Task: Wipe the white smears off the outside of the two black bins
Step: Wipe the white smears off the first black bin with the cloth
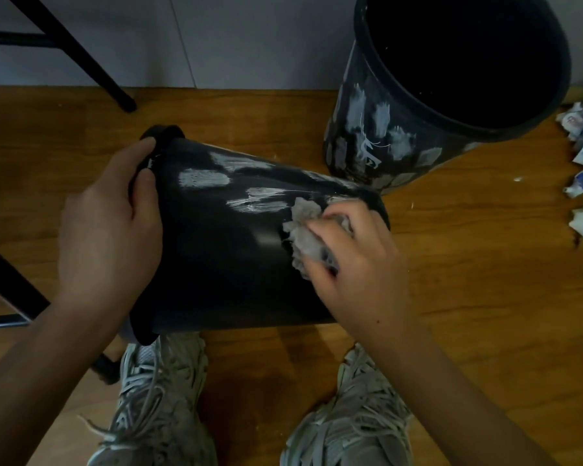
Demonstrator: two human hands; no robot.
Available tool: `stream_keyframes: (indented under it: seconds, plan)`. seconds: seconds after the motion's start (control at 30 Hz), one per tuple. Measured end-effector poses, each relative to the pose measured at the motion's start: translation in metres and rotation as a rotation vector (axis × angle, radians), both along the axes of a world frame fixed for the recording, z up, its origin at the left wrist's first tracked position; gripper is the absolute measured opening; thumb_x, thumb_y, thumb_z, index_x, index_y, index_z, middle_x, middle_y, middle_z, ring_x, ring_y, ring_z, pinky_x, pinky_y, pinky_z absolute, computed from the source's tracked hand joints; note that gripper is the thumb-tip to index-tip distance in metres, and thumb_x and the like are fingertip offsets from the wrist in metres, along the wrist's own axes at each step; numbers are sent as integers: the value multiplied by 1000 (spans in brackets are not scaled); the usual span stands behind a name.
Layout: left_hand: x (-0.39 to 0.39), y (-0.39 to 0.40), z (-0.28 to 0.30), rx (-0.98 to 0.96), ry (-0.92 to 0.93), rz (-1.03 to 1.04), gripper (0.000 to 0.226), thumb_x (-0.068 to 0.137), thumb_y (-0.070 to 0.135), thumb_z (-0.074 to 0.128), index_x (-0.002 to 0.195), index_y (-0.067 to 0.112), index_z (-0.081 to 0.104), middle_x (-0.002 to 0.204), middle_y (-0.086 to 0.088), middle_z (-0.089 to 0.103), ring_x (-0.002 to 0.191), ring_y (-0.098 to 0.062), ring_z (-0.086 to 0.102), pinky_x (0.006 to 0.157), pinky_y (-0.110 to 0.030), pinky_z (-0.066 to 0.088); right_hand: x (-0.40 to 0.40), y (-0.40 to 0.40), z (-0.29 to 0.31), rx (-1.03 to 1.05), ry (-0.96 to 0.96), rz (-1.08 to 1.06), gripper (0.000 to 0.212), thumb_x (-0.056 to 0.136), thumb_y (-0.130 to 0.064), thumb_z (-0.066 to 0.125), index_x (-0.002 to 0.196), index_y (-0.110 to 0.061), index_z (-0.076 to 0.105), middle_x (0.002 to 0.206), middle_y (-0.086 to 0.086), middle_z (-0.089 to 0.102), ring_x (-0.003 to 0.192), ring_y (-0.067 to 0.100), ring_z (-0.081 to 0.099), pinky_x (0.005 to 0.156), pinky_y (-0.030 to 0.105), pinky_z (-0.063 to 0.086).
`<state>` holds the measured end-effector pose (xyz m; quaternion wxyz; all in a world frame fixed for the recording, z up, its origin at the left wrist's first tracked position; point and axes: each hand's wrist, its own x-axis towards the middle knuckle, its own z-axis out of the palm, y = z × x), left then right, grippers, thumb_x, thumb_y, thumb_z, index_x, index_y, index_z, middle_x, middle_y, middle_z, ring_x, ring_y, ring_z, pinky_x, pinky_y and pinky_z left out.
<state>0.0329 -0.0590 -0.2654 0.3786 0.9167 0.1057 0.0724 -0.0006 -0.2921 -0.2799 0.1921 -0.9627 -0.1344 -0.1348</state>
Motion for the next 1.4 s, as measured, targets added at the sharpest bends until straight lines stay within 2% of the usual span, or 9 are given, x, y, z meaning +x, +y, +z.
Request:
stream_keyframes:
  seconds: [0.23,0.4,0.53,0.63,0.77,0.9,1.0,1.23,1.4]
  plan:
    - [-2,-5,5,-1,2,-24,37,103,25,36,139,25,45,96,15,51,70,27,45,63,9,31,10,-42,-4,-3,44,-294,23,86,-27,63,98,-9,70,99,8,60,79,17,55,60,14,27]
    - [-2,-1,0,6,-24,-50,35,103,29,35,135,39,44,103,13,52,72,14,46,64,8,31,18,-9,5,-25,80,-170,30,88,-30,55,106,-10,68,107,7,58,90,17,55,70,22,39]
    - [1,1,-7,-4,-16,-32,30,102,37,31,119,61,34,93,41,52,80,19,49,69,8,32,15,-2,3,28,28,-44,30,83,-26,57,104,-8,69,104,10,60,87,21,57,67,25,45]
    - [-1,1,-8,2,-6,-31,29,102,36,31,122,58,33,92,55,44,81,28,46,69,8,32,8,-22,-2,68,43,-81,24,83,-20,65,103,-8,69,105,10,58,88,20,55,68,21,39]
    - [-2,-2,-4,10,-38,-14,33,103,32,33,121,58,37,105,22,53,79,13,47,66,4,32,7,-37,1,56,80,-119,25,83,-19,65,104,-6,68,110,11,55,95,22,54,73,25,40]
    - [-7,-4,2,6,-32,-35,37,103,25,36,140,27,45,102,10,50,75,14,41,62,-5,36,19,-27,16,73,109,-20,37,85,-32,62,111,-6,67,116,11,53,104,21,51,82,28,43]
    - [-7,-2,2,8,-12,-30,37,103,25,36,140,26,44,99,10,52,65,23,44,61,-2,37,25,-18,25,105,204,-9,60,86,-60,48,118,-13,68,121,5,52,109,15,48,84,23,36]
    - [-7,-4,6,4,6,-19,37,103,24,37,140,26,45,80,24,45,69,30,44,63,4,34,26,-39,21,251,294,-89,38,94,-36,46,119,-16,66,118,-7,52,105,-2,47,85,13,38]
    - [-8,-7,8,-6,11,-5,37,103,23,38,140,24,46,82,30,41,68,32,43,62,7,33,29,-53,39,262,451,-60,48,86,-58,45,121,-29,62,118,-21,51,107,-10,47,86,10,36]
